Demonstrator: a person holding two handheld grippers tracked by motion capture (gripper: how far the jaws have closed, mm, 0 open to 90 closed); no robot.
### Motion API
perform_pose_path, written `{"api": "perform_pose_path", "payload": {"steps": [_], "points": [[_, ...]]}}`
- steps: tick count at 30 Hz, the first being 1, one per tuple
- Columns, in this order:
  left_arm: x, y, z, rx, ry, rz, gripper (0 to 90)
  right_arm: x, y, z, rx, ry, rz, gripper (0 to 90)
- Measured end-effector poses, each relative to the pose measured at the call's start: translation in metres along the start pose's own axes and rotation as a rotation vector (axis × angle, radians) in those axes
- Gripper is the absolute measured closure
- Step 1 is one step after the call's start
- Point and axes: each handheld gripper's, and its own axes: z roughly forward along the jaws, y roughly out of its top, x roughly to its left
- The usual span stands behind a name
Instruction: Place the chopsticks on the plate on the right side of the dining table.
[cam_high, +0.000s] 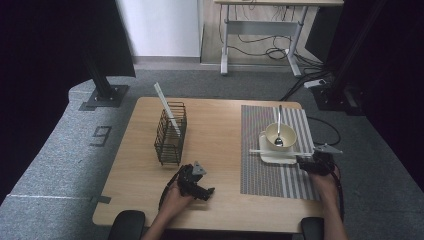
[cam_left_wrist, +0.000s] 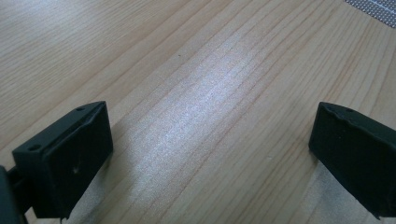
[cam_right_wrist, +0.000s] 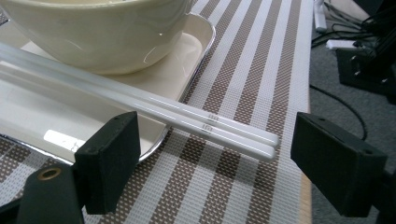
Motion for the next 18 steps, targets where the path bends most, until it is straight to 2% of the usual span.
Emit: {"api": "perform_pose_path", "payload": {"steps": [4,9,15,18], "points": [[0.000,0.000,0.000,0.000,0.000,0.001,0.0,0.001,0.001,-0.007,-0.003,-0.001,-0.025,15.4],[0.000,0.000,0.000,0.001,0.000,0.001,0.0,0.009,0.001,-0.016,-0.011,0.039,-0.037,15.2],[0.000,0.000,0.000,0.000,0.000,0.001,0.0,0.025,0.001,-0.008,0.023,0.104,-0.090,14.0],[0.000,0.000,0.000,0.001,0.000,0.001,0.0,0.028,0.001,-0.003,0.043,0.114,-0.107,13.3]]}}
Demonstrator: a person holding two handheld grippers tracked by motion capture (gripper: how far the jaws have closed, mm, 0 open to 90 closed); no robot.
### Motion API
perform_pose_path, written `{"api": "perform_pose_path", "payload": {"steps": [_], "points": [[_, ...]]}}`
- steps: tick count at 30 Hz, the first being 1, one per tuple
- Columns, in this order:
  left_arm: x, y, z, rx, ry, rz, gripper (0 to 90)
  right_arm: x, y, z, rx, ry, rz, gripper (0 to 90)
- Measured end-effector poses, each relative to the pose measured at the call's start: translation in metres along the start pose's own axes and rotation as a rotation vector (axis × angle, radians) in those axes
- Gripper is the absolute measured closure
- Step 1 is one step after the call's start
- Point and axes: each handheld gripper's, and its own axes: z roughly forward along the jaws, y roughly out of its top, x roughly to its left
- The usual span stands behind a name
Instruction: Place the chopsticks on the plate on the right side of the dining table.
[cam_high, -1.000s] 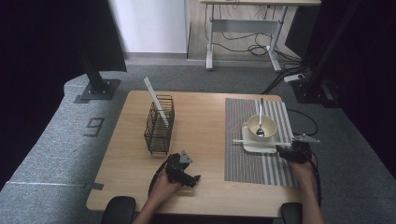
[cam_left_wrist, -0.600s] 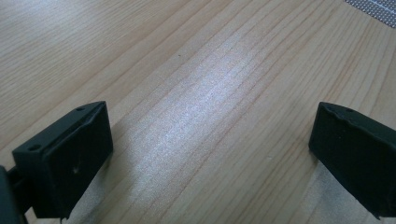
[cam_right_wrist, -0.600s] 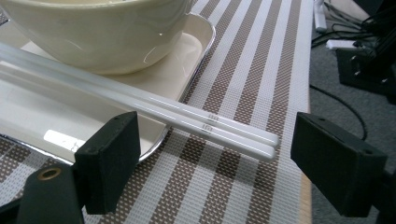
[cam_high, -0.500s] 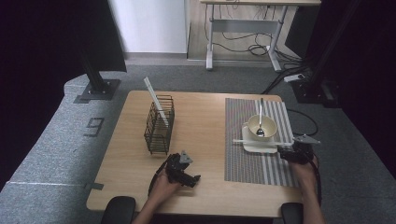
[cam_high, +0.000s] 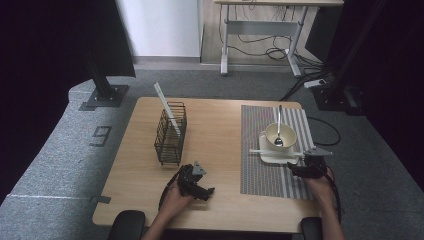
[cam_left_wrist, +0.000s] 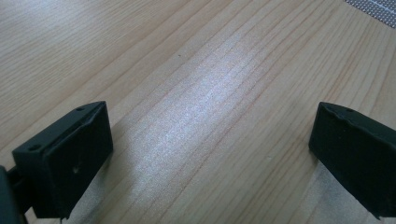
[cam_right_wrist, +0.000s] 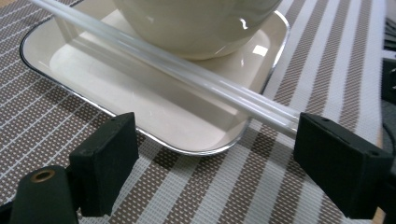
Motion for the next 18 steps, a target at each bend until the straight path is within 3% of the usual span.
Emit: {"api": "perform_pose_path", "payload": {"steps": [12,18], "points": [[0.0000,0.0000,0.0000,0.000,0.000,0.000,0.0,-0.0021,-0.0006,0.0022,0.004,0.009,0.012,12.6],[0.0001,0.0000,0.0000,0.000,0.000,0.000,0.0,-0.0033,0.0017,-0.0074,-0.005,0.009,0.010,12.2]]}}
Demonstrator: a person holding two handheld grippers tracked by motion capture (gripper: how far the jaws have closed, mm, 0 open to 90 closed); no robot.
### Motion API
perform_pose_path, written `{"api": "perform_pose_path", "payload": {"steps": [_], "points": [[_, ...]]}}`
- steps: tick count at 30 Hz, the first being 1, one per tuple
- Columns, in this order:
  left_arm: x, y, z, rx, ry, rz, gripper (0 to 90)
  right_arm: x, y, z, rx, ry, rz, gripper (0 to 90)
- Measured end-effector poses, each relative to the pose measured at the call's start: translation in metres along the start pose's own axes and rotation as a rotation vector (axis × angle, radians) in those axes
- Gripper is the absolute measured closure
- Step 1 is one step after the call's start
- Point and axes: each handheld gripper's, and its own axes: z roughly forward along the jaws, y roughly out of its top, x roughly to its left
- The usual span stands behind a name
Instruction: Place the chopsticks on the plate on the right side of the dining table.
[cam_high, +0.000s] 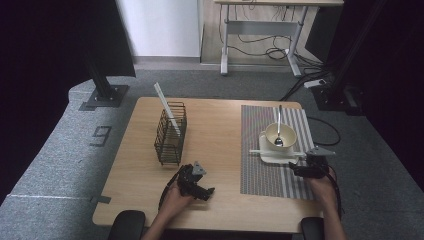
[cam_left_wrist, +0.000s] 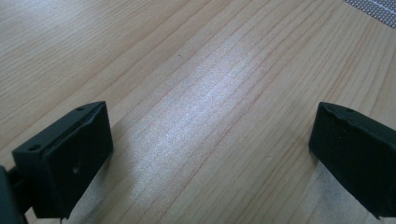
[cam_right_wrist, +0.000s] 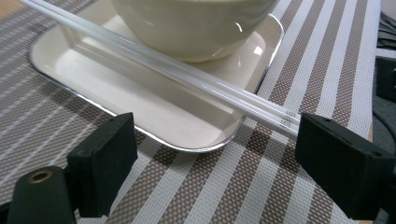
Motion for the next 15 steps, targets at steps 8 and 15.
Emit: {"api": "perform_pose_path", "payload": {"steps": [8,15], "points": [[0.000,0.000,0.000,0.000,0.000,0.000,0.0,-0.002,0.003,-0.034,0.001,-0.002,-0.002,2.0],[0.000,0.000,0.000,0.000,0.000,-0.002,0.0,0.009,0.004,-0.069,0.034,-0.009,0.001,2.2]]}}
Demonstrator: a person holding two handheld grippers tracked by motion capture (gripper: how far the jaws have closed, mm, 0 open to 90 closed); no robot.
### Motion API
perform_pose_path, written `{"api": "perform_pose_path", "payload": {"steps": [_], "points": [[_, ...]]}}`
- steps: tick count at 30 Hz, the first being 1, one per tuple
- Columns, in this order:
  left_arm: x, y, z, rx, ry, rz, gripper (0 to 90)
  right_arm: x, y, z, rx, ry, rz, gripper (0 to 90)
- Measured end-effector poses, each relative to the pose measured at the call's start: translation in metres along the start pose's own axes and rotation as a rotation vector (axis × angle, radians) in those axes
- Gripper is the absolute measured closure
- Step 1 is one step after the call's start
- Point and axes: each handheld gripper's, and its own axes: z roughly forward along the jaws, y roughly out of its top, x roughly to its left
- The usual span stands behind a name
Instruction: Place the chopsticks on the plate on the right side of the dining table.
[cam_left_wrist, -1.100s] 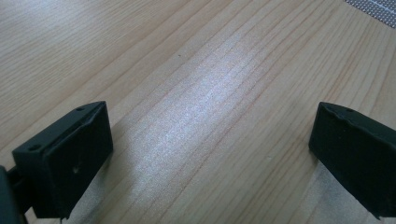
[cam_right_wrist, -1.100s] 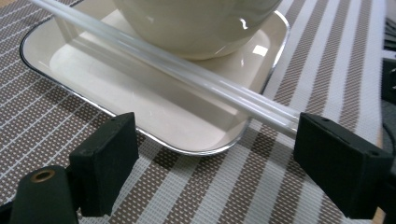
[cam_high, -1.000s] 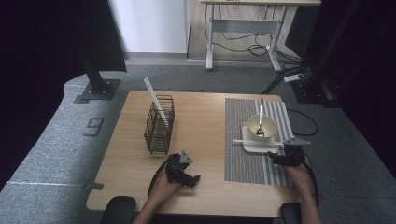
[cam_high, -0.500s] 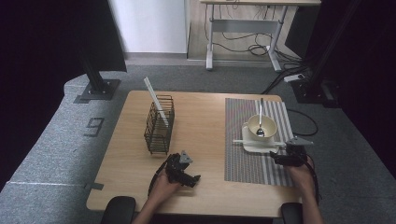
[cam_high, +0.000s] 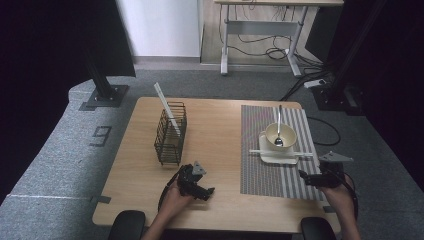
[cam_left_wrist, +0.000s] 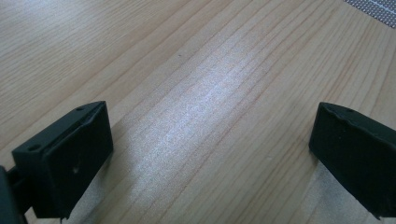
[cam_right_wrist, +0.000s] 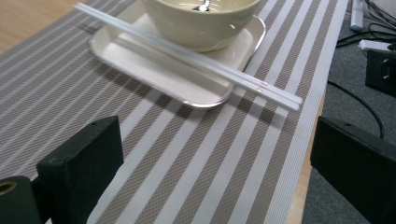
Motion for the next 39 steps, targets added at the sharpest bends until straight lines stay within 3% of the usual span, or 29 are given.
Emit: {"api": "perform_pose_path", "payload": {"steps": [8,14,17,24,33,39], "points": [[0.000,0.000,0.000,0.001,0.000,0.002,0.0,0.032,0.014,-0.028,0.007,0.058,-0.028,3.2],[0.000,0.000,0.000,0.002,0.000,0.002,0.0,0.063,0.034,-0.029,-0.034,0.144,-0.046,3.5],[0.000,0.000,0.000,0.001,0.000,0.003,0.0,0.078,0.043,-0.019,-0.039,0.189,-0.073,3.5],[0.000,0.000,0.000,0.001,0.000,0.003,0.0,0.102,0.045,0.020,0.000,0.209,-0.158,0.4],[0.000,0.000,0.000,0.000,0.000,0.001,0.0,0.119,0.028,0.075,0.029,0.272,-0.116,0.2],[0.000,0.000,0.000,0.000,0.000,0.002,0.0,0.125,0.017,0.092,0.030,0.264,-0.133,0.4]]}}
